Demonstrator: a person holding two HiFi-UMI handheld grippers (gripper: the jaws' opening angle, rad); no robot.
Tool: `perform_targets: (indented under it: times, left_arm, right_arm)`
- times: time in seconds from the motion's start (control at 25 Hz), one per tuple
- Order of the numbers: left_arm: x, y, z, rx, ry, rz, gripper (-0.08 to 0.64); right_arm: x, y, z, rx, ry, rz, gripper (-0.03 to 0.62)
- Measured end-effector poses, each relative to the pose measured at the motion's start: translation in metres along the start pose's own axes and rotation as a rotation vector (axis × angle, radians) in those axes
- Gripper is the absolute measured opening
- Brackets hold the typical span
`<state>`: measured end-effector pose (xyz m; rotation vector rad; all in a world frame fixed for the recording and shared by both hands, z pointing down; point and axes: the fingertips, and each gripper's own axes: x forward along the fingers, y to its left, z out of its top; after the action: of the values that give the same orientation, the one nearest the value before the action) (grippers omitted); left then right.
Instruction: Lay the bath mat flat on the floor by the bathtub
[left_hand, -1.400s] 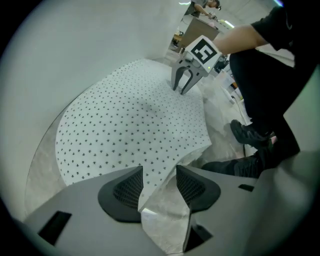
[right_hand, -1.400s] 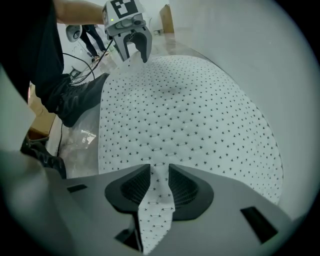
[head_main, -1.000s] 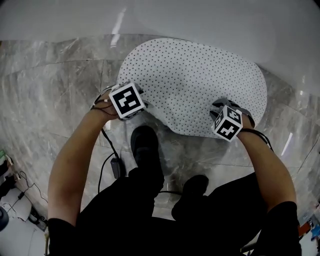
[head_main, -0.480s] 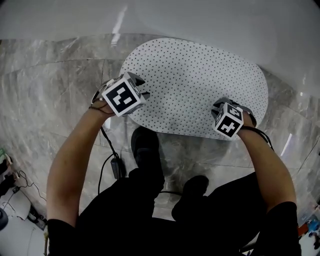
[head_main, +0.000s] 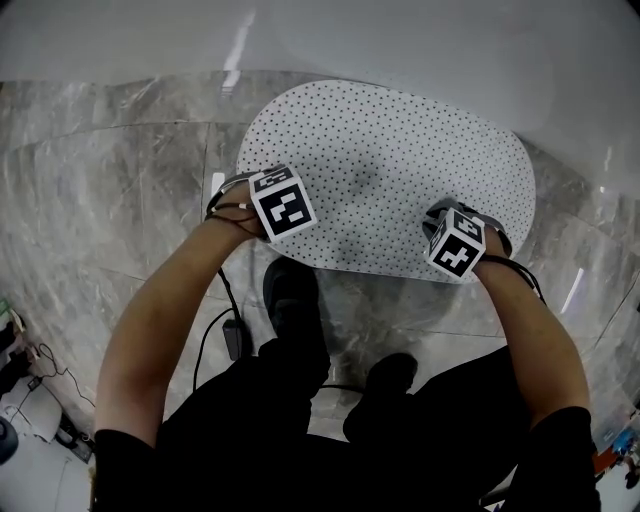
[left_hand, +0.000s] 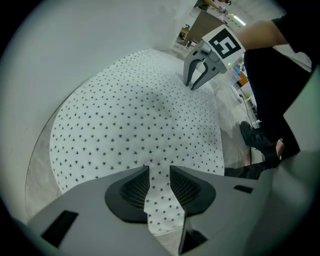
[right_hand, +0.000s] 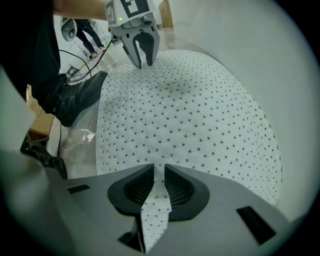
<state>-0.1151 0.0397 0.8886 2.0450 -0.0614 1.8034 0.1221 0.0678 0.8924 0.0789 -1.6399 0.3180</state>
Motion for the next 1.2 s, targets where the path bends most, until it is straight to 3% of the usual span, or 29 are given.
perform_targets:
  times: [0.24,0.44,0.52,0.56,0.64,0.72,0.8,0.88,0.96,1.08,1.2]
  left_arm:
    - [0.003,0.010,0.001,-0.029,-0.027,0.024,0.063]
    - [0.004,0.009,-0.001,0.092,-0.016,0.143,0.067]
    - [0.001,0.010,-0.004,0.043,-0.030,0.155,0.054]
    - [-0.005,0.011,-0.008,0.012,-0.042,0.167,0.012]
    - [-0.026,0.017,-0.019,-0.071,-0.076,0.202,0.011]
    - [-0.066,0.023,-0.022,-0.203,-0.157,0.223,0.011]
    - [-0.120,0.014,-0.010,-0.316,-0.294,0.200,0.011]
    - [-0.181,0.000,0.007,-0.334,-0.413,0.190,0.011]
    - [-0.243,-0.008,0.016,-0.344,-0.486,0.231,0.011]
    - [-0.338,-0.026,0.028,-0.423,-0.569,0.286,0.011]
    - [-0.434,-0.061,0.043,-0.387,-0.595,0.328,0.012]
  right_arm:
    - [-0.002,-0.002,0.002,0.012,0.055,0.036,0.071]
    - [-0.001,-0.001,0.003,-0.017,0.106,0.076,0.052]
    - [-0.003,-0.001,0.002,-0.045,0.105,0.069,0.046]
    - [-0.008,0.000,0.002,-0.047,0.100,0.068,0.036]
    - [-0.029,0.003,0.005,0.007,0.053,0.086,0.029]
    - [-0.068,0.005,0.020,0.170,-0.087,0.102,0.026]
    - [-0.120,0.005,0.036,0.351,-0.267,0.082,0.023]
    - [-0.178,0.008,0.045,0.446,-0.381,0.020,0.021]
    - [-0.237,0.015,0.054,0.465,-0.432,-0.039,0.020]
    - [-0.328,0.031,0.072,0.453,-0.497,-0.089,0.017]
    - [-0.429,0.038,0.091,0.457,-0.554,-0.181,0.017]
